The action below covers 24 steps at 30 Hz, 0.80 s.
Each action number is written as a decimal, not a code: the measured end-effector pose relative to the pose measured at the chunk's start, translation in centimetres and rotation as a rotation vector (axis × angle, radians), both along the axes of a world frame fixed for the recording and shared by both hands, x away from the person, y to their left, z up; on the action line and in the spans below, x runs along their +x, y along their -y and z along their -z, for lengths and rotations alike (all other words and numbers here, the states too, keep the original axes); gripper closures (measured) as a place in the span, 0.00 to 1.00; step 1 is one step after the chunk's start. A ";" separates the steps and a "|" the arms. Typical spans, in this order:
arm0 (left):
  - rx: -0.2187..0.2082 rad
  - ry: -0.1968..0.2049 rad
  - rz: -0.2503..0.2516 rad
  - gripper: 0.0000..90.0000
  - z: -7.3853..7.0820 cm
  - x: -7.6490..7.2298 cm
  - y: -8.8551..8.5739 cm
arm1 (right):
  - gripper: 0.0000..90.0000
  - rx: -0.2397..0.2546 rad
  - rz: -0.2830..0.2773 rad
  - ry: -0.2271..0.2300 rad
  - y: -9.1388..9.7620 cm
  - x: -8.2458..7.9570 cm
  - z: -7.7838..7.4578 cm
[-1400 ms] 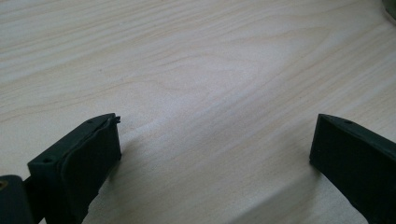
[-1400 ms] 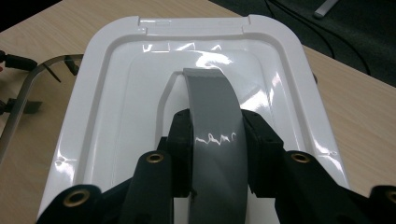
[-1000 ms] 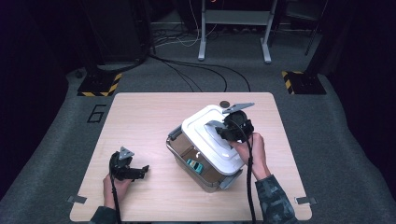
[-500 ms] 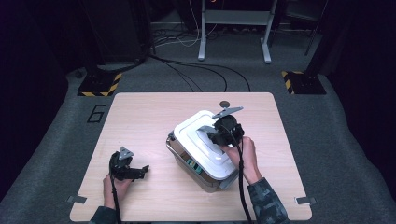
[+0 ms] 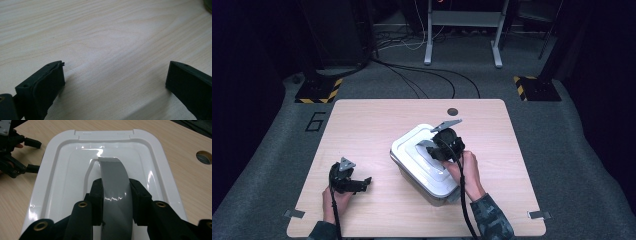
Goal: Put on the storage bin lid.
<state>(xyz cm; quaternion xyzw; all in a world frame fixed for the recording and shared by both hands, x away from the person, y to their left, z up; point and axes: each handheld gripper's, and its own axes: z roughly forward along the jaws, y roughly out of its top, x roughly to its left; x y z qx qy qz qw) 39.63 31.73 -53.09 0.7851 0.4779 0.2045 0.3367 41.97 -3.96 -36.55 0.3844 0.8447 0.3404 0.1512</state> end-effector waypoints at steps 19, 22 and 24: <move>0.001 0.001 0.000 0.02 0.0 0.0 0.0 | 0.73 0.008 -0.015 -0.003 -0.6 -0.7 0.6; -0.001 0.000 0.001 0.02 0.0 0.0 0.0 | 0.66 0.018 -0.011 -0.008 -0.5 -0.7 0.6; 0.000 0.000 0.002 0.02 0.0 0.0 0.0 | 0.60 0.027 -0.007 -0.004 -0.3 -0.6 0.5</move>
